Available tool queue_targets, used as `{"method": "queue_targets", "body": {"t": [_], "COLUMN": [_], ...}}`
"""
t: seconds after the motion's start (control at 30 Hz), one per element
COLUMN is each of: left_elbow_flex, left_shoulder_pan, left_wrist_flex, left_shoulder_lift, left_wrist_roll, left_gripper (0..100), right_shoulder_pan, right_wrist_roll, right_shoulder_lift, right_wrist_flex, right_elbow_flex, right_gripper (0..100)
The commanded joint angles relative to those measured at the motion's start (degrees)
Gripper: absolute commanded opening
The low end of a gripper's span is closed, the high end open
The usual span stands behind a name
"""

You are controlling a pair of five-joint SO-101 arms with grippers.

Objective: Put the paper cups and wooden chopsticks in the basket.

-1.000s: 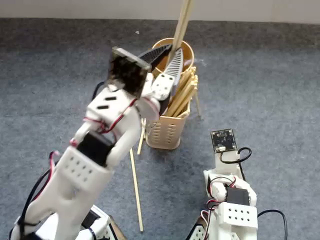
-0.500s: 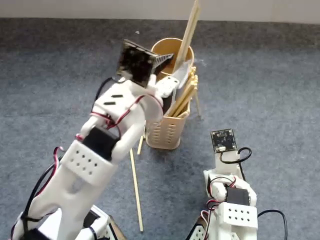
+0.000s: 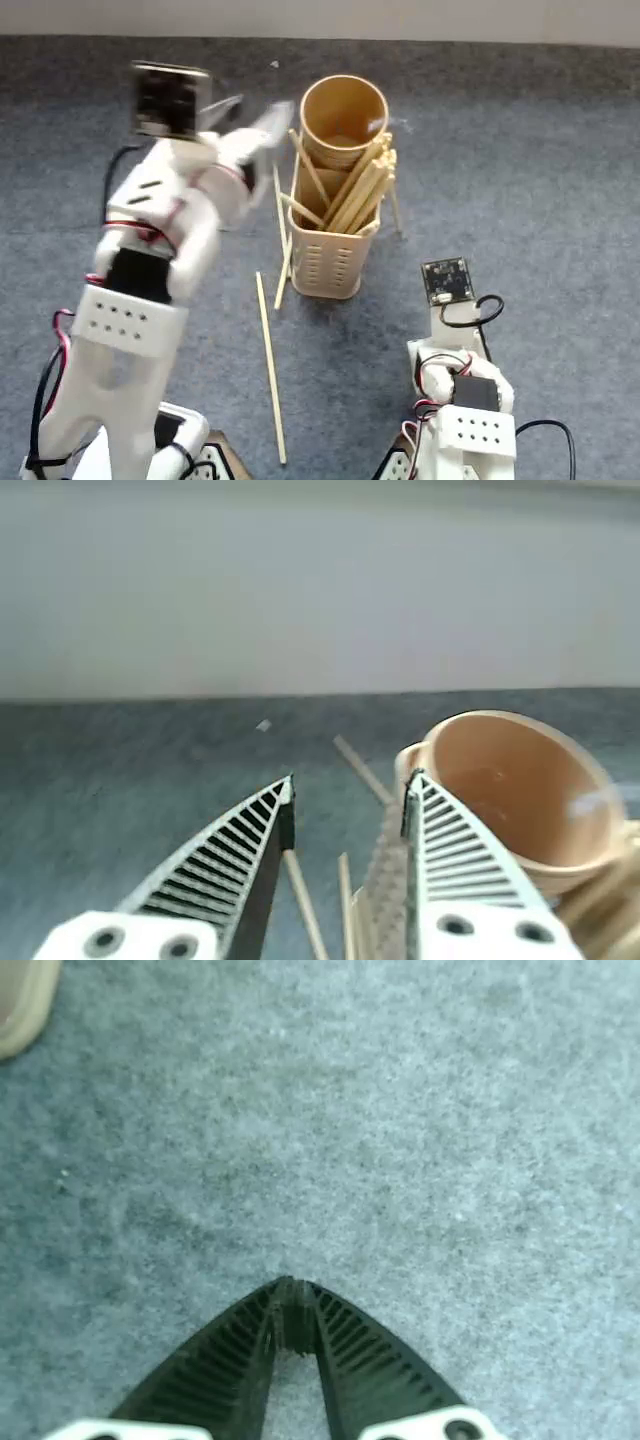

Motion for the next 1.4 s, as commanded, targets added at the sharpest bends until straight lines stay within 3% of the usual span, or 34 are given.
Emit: {"method": "queue_targets", "body": {"t": [0.0,0.13,0.37,0.53,0.7,0.9,1.37], "left_elbow_flex": [3.1,10.0,15.0,24.6,35.4,42.9,46.5], "left_shoulder_pan": [-5.1,-0.7,2.4,7.7,13.5,14.5,14.1], "left_wrist_flex": [7.8,15.7,15.7,15.2,8.0,-0.4,-0.7], "left_shoulder_lift": [-0.8,-0.9,-0.7,-0.7,-0.8,-0.8,-0.8], "left_wrist_roll": [4.0,4.2,8.9,6.5,6.4,6.3,6.2], "left_gripper": [13,12,12,12,12,12,8], "right_shoulder_pan": [-0.6,-1.5,-2.1,-2.1,-2.1,-2.1,-2.1], "right_wrist_roll": [0.6,0.6,0.6,0.6,0.6,0.6,0.6], "right_shoulder_lift": [-0.6,-0.6,-0.6,-0.6,-0.6,-0.6,-0.6], "right_wrist_flex": [-0.8,-0.8,-0.8,-0.8,-0.8,-0.8,-0.8], "right_elbow_flex": [0.0,0.0,0.0,0.0,0.0,0.0,0.0], "right_gripper": [0.5,0.5,0.5,0.5,0.5,0.5,0.5]}}
